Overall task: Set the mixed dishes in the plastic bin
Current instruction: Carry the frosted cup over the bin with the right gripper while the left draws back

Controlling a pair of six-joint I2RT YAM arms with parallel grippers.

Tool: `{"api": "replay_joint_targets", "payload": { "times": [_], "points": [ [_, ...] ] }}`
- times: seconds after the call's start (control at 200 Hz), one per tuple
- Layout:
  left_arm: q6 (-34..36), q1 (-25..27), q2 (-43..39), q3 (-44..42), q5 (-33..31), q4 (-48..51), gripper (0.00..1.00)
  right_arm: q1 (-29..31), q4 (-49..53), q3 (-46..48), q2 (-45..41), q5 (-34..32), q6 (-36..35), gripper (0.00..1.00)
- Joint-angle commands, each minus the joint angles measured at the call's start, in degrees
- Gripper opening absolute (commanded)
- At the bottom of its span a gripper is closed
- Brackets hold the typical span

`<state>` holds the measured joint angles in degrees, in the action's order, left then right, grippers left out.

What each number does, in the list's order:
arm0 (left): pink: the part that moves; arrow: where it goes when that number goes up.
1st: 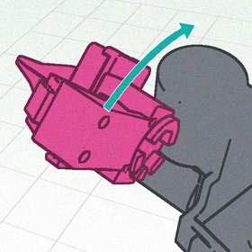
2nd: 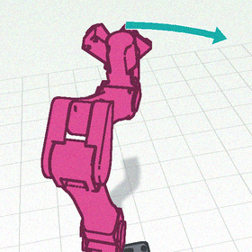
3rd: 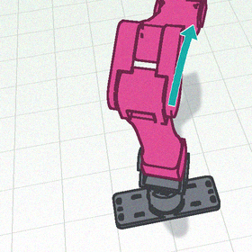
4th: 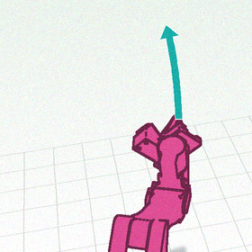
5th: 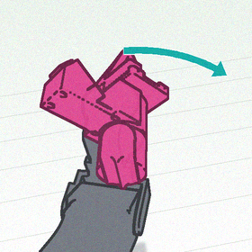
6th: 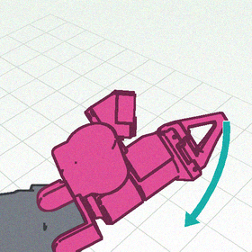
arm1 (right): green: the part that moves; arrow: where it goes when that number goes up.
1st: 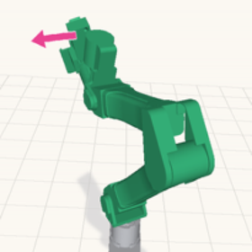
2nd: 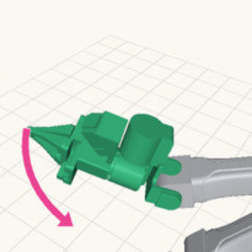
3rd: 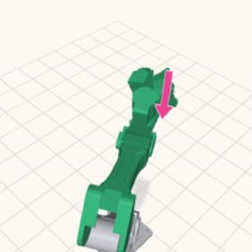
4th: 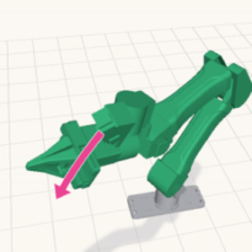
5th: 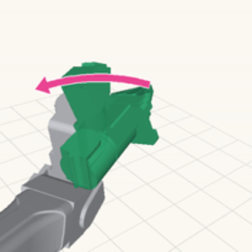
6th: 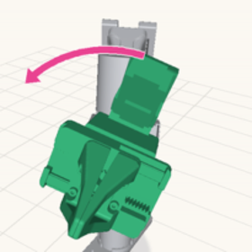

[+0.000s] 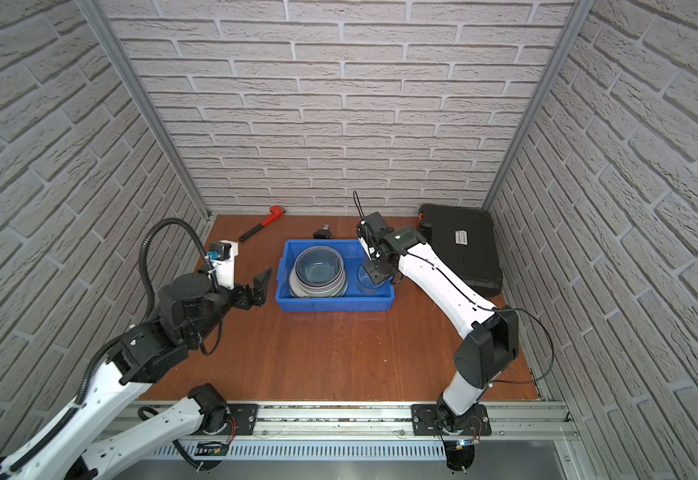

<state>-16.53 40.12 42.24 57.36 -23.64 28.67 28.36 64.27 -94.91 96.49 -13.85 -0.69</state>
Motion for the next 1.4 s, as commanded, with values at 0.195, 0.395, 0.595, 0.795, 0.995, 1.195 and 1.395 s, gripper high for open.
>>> {"api": "replay_joint_targets", "payload": {
  "times": [0.195, 0.395, 0.595, 0.795, 0.995, 1.195, 1.395],
  "points": [
    [0.69, -1.23, -2.42, -2.15, -1.76, 0.29, 0.98, -2.29, 1.83, -1.64, 3.89, 0.35, -0.13, 0.06],
    [1.29, -1.69, -2.42, -2.16, -1.85, 0.87, 0.98, -3.53, 3.15, -1.68, 7.28, 1.47, -0.23, 0.06],
    [1.68, -1.96, -2.42, -1.99, -2.0, 1.3, 0.98, -4.36, 3.53, -1.2, 9.62, 2.05, -0.19, 0.06],
    [1.77, -2.24, -2.29, -1.92, -1.94, 1.55, 0.98, -5.14, 3.37, -0.2, 10.6, 2.94, -0.2, 0.06],
    [1.84, -2.25, -1.81, -1.7, -1.94, 1.56, 0.98, -5.68, 2.83, 1.02, 10.68, 3.95, -0.1, 0.08],
    [1.8, -2.41, -1.19, -1.2, -1.78, 2.05, 0.98, -6.04, 2.08, 1.66, 11.33, 4.86, 0.16, 0.17],
    [2.07, -2.41, -1.28, -1.12, -1.82, 2.17, 0.98, -6.56, 1.46, 1.88, 11.6, 5.1, 0.64, 0.25]
  ]
}}
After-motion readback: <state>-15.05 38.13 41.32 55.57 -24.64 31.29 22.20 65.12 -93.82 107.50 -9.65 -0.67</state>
